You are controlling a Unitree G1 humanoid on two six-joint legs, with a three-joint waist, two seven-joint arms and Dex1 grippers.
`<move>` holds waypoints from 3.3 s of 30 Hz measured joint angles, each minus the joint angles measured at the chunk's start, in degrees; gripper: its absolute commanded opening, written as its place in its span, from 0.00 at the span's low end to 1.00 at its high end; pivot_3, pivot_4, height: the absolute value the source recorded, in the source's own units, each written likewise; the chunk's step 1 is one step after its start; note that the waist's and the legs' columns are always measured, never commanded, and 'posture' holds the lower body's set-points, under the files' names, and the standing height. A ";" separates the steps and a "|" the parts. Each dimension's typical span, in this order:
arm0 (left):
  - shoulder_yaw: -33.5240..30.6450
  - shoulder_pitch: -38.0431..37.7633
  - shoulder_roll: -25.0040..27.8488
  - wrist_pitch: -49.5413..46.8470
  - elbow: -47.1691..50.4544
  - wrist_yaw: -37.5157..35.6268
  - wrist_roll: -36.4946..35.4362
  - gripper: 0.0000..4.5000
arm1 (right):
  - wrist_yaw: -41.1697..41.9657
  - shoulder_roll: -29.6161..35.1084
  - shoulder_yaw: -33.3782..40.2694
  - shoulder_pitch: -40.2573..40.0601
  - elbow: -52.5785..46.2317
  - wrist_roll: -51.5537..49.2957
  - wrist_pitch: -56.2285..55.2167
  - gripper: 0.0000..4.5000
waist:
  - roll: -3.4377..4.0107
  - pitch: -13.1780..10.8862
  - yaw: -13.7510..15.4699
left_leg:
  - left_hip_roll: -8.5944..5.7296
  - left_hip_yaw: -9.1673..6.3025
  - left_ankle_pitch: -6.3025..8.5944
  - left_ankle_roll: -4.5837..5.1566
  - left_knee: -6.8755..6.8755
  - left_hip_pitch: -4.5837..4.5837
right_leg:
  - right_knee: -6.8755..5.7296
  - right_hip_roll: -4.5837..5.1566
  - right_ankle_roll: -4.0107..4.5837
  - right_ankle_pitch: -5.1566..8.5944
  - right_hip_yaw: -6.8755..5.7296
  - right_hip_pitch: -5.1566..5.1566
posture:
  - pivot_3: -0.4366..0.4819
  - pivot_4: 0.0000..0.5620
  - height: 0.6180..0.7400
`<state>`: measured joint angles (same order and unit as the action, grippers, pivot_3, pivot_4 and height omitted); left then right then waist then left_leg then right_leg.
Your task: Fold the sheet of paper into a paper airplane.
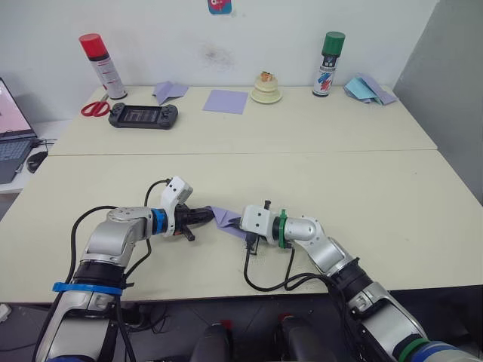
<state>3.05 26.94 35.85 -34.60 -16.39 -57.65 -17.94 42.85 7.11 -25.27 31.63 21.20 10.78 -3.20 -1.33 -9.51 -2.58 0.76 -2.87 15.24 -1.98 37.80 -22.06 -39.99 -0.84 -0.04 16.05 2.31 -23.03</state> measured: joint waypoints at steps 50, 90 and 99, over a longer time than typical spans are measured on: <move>0.08 -0.84 0.91 -0.14 0.77 0.18 0.00 0.00 | -3.16 -2.27 -2.20 -0.89 -2.96 0.38 8.79 0.00 | 0.05 0.09 -0.61 | 0.01 0.02 0.00 0.00 -0.12 0.11 | 0.02 -0.02 -0.06 0.08 0.02 0.03 | 0.48 0.27 1.00; 3.60 5.21 -2.29 7.19 -0.84 0.82 4.67 0.00 | -2.85 -1.58 -2.99 -1.22 -4.79 1.43 10.23 0.00 | 0.03 0.18 -0.68 | -0.02 0.08 -0.01 -0.02 -0.76 0.15 | 0.13 -0.01 0.15 0.13 0.06 -0.14 | 0.48 0.27 1.00; 5.39 4.84 -2.19 13.62 -2.54 0.72 7.99 0.00 | -2.68 -1.55 -3.02 -1.21 -4.84 1.42 10.34 0.00 | 0.03 0.18 -0.68 | -0.02 0.08 -0.01 -0.02 -0.76 0.16 | 0.13 -0.01 0.15 0.13 0.05 -0.14 | 0.48 0.27 1.00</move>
<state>8.43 31.78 33.66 -20.98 -18.93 -56.93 -9.95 40.17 5.56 -28.29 30.43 16.35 12.20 7.14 -1.30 -9.33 -3.26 0.74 -2.80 15.23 -2.00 37.04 -21.90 -39.86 -0.85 0.11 16.17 2.36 -23.17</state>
